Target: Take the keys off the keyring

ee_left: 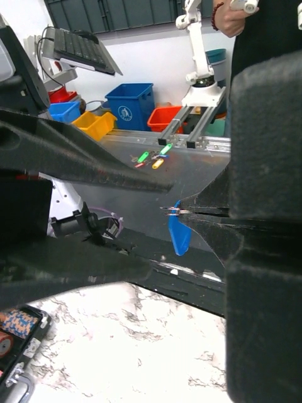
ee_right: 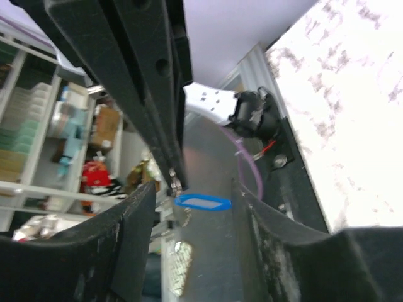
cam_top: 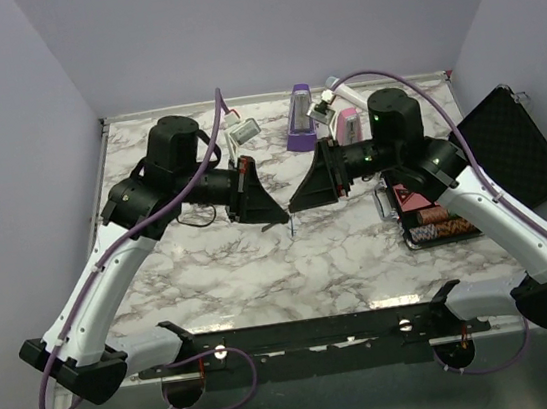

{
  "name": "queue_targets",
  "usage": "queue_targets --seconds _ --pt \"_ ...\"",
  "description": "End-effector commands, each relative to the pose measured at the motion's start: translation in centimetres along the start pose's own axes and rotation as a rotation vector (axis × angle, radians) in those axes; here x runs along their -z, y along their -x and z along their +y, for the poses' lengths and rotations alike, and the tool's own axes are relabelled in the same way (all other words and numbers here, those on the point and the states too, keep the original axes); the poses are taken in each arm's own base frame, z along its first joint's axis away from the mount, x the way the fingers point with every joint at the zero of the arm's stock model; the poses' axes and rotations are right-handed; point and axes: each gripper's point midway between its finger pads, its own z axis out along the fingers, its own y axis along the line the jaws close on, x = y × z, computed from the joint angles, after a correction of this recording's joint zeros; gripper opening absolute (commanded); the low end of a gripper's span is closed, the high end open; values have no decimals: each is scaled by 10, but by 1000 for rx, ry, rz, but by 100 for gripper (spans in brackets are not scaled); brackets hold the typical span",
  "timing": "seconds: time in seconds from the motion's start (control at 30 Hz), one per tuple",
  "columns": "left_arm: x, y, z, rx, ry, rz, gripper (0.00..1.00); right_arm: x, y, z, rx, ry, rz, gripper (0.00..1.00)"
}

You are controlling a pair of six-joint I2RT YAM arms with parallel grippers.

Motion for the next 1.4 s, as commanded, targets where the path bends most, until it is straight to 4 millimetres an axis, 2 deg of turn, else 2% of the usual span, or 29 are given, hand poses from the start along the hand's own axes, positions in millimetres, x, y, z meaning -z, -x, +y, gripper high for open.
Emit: queue_targets --seconds 0.0,0.13,0.43,0.67,0.8,1.07,1.37 --pt "5 12 -13 -63 -15 -69 0 4 20 6 31 -49 -95 64" --pt "8 18 -22 -88 -37 -103 0 5 26 8 40 -58 -142 65" --pt "8 27 -27 -89 -45 -146 0 6 29 17 42 -21 -148 58" --pt "6 31 -22 -69 -28 -167 0 6 29 22 46 1 -140 45" --pt "6 33 -18 -61 -10 -172 0 6 29 21 49 -3 -145 45" --pt "7 33 -16 -56 0 -176 0 7 42 24 55 -21 -197 54" --pt "8 34 -12 -49 22 -188 0 8 38 28 43 4 -192 49"
